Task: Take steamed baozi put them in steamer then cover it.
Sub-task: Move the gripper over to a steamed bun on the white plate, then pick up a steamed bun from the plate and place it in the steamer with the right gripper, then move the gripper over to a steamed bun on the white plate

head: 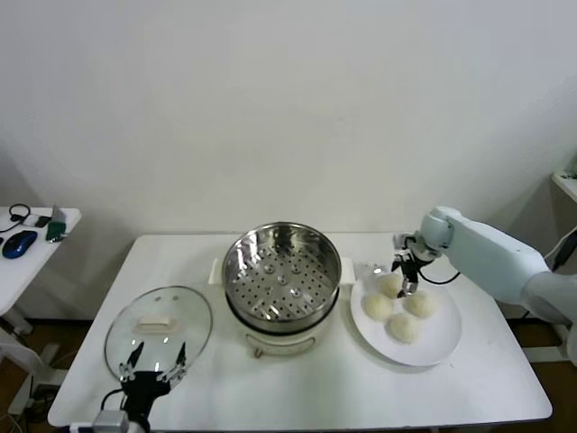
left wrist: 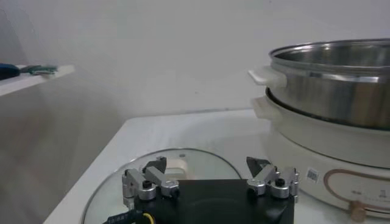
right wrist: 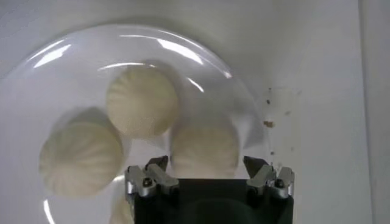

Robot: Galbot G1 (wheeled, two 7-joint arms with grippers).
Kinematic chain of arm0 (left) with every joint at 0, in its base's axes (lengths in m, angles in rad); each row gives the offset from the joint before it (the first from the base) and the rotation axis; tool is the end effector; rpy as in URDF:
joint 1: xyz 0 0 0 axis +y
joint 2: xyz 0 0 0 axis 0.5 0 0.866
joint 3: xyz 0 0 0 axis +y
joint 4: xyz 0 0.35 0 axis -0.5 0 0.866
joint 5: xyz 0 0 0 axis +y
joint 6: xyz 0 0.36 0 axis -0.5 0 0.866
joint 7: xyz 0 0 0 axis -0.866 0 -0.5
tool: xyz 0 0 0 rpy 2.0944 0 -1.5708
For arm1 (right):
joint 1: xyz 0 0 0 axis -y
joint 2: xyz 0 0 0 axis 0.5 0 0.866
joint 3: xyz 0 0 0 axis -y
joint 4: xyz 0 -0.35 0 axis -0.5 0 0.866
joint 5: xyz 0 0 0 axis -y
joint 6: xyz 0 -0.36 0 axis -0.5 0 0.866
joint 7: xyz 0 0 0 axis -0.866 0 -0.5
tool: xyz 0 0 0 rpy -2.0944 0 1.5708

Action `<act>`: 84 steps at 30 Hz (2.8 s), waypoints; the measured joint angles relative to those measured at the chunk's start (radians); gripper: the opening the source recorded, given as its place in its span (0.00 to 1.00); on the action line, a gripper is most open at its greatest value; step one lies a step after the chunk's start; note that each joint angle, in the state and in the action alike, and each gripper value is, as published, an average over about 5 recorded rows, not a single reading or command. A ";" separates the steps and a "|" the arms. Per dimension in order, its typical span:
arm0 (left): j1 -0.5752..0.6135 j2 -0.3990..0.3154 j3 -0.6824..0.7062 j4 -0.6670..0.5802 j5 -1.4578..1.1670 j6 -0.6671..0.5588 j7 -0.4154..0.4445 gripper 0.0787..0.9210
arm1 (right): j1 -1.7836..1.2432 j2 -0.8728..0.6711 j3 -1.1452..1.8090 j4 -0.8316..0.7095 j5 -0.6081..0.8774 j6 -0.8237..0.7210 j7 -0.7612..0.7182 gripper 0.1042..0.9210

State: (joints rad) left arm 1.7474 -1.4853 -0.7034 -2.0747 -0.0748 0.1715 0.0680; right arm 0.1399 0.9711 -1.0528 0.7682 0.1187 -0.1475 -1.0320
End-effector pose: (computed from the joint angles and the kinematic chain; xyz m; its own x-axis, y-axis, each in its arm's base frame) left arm 0.1272 0.0712 -0.3304 -0.9356 -0.0605 0.3479 -0.0334 0.9960 0.0832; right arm 0.5965 -0.1372 -0.2423 -0.1341 -0.1075 0.9851 -0.9907 0.0387 -0.1306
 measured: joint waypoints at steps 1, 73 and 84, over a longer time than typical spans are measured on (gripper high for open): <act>0.001 0.000 0.001 -0.001 0.001 0.000 0.000 0.88 | 0.003 -0.001 -0.002 0.002 0.000 0.000 -0.001 0.68; -0.001 -0.008 0.050 0.004 0.054 -0.037 -0.007 0.88 | 0.446 0.412 -0.327 0.116 -0.136 0.820 0.076 0.88; 0.001 -0.009 0.062 -0.002 0.068 -0.035 -0.006 0.88 | 0.741 0.206 -0.605 0.277 0.338 0.560 -0.043 0.88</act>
State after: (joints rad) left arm 1.7483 -1.4945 -0.6419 -2.0772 -0.0070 0.1368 0.0619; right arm 0.8807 1.1774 -1.6581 1.0448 0.4566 0.4124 -1.0748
